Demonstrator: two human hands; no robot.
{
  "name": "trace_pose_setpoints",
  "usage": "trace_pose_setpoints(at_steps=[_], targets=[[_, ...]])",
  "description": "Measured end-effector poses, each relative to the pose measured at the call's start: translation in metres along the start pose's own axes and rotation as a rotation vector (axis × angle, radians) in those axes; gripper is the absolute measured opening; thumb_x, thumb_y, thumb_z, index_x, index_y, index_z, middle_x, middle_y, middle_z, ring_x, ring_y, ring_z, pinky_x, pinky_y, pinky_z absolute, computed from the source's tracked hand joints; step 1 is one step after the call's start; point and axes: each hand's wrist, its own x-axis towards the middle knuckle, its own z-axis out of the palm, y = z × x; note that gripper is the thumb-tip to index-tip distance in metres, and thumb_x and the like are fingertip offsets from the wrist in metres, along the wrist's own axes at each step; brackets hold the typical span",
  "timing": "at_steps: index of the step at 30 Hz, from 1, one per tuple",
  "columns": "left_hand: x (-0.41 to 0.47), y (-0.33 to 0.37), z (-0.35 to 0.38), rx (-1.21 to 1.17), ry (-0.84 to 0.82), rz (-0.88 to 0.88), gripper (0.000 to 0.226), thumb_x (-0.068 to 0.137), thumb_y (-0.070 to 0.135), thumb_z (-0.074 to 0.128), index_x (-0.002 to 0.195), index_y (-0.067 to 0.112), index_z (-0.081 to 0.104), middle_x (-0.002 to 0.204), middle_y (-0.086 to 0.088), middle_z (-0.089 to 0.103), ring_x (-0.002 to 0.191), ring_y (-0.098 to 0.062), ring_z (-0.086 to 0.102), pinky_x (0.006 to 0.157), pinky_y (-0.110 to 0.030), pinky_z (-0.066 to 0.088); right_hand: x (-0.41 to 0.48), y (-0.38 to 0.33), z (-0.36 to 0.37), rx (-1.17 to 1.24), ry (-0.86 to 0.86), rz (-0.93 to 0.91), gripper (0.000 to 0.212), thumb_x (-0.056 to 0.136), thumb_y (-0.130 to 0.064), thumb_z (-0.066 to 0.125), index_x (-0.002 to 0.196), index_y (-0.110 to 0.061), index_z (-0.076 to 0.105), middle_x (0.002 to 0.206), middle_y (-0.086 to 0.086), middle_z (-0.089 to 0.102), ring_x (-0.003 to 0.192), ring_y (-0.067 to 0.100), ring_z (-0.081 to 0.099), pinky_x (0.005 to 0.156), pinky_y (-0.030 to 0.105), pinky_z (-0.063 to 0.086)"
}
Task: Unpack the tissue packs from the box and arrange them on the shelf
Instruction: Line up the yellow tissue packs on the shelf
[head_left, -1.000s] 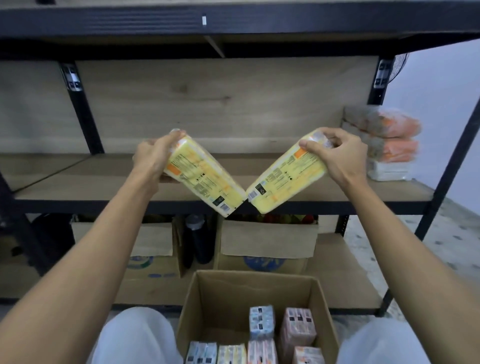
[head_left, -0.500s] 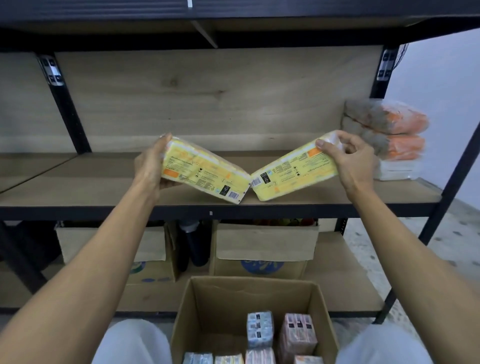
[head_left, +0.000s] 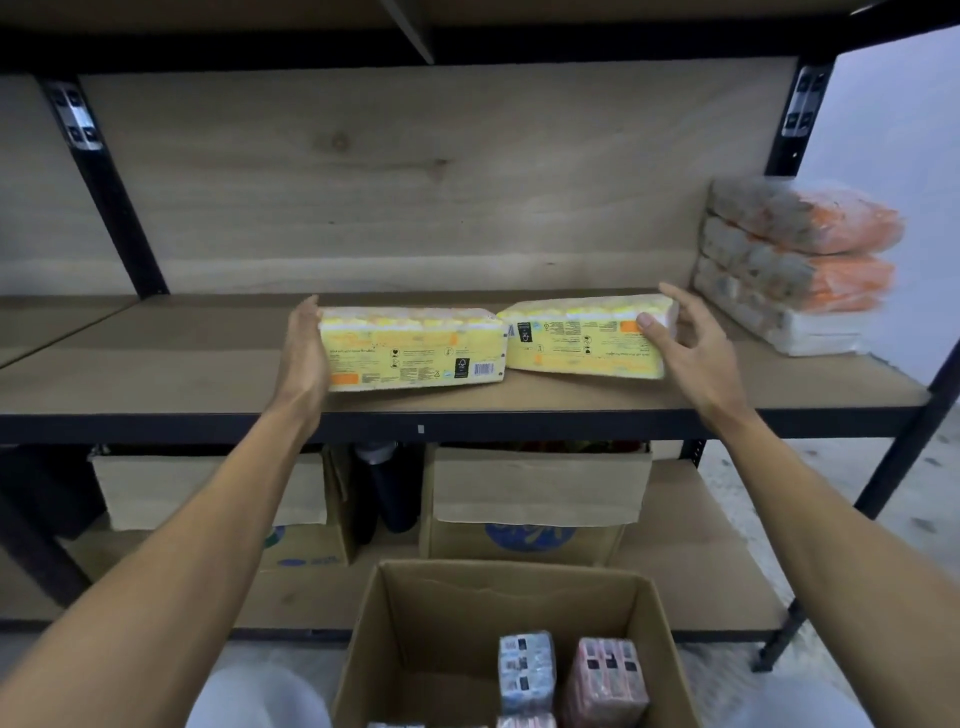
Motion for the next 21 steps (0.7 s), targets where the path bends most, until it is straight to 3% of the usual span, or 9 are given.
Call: trace_pose_setpoints(at_steps=[3,7,10,13,15,18,21], targets=[[0.001,-0.006,0.005,-0.044,-0.031,0.021,0.041,0.097,0.055,0.022,0.124,0.047,0.052,0.136,-0.003,0.054,0.116,-0.023,0.057,0.096,-0.048,0.047,0.003,0.012,0.003,-0.020,-0.083,0.032,0.056,0.084,-0.052,0.065,0.135,-0.038,0.047,0.131,-0.009,0.058,0.117,0.010,0.056,0.097,0.029,0.048],[-0.002,-0.010,0.011,-0.113,-0.105,-0.005,0.057,0.096,0.063,0.022,0.129,0.030,0.056,0.117,-0.005,0.067,0.100,-0.022,0.067,0.083,-0.043,0.054,0.005,0.024,0.005,-0.067,-0.123,0.061,0.052,0.088,-0.048,0.061,0.136,-0.037,0.045,0.133,-0.008,0.056,0.119,0.012,0.053,0.099,0.032,0.046],[0.000,-0.012,0.005,-0.055,-0.183,0.021,0.059,0.084,0.073,0.041,0.126,0.035,0.055,0.125,-0.004,0.062,0.108,-0.022,0.064,0.090,-0.048,0.051,0.007,0.027,0.006,-0.080,-0.135,0.091,0.050,0.090,-0.044,0.060,0.137,-0.036,0.045,0.129,-0.011,0.056,0.119,0.010,0.052,0.102,0.034,0.043],[0.002,-0.014,-0.002,0.005,-0.263,0.014,0.061,0.073,0.054,0.070,0.128,0.037,0.049,0.122,0.001,0.060,0.103,-0.019,0.064,0.079,-0.036,0.052,0.011,0.023,0.005,-0.065,-0.134,0.135,0.049,0.090,-0.039,0.063,0.136,-0.033,0.046,0.127,-0.009,0.057,0.119,0.011,0.052,0.102,0.033,0.041],[0.004,-0.014,-0.004,0.038,-0.285,0.007,0.074,0.065,0.039,0.083,0.130,0.040,0.048,0.119,0.006,0.058,0.100,-0.016,0.064,0.080,-0.032,0.052,0.015,0.018,0.006,-0.058,-0.115,0.167,0.057,0.084,-0.041,0.069,0.136,-0.030,0.046,0.125,-0.008,0.056,0.117,0.012,0.052,0.102,0.033,0.041],[0.009,-0.010,-0.007,0.082,-0.246,0.027,0.090,0.056,0.034,0.089,0.134,0.040,0.044,0.115,0.015,0.052,0.102,-0.009,0.059,0.082,-0.027,0.051,0.022,0.013,0.009,-0.065,-0.140,0.239,0.088,0.073,-0.063,0.069,0.145,-0.027,0.034,0.128,-0.006,0.049,0.117,0.014,0.049,0.104,0.037,0.039],[0.009,-0.008,-0.004,0.082,-0.226,0.059,0.081,0.064,0.020,0.086,0.134,0.033,0.048,0.111,0.014,0.054,0.099,-0.007,0.059,0.074,-0.023,0.051,0.032,0.010,0.009,-0.095,-0.166,0.311,0.107,0.055,-0.073,0.074,0.143,-0.026,0.036,0.129,-0.001,0.057,0.114,0.020,0.057,0.104,0.045,0.043]])
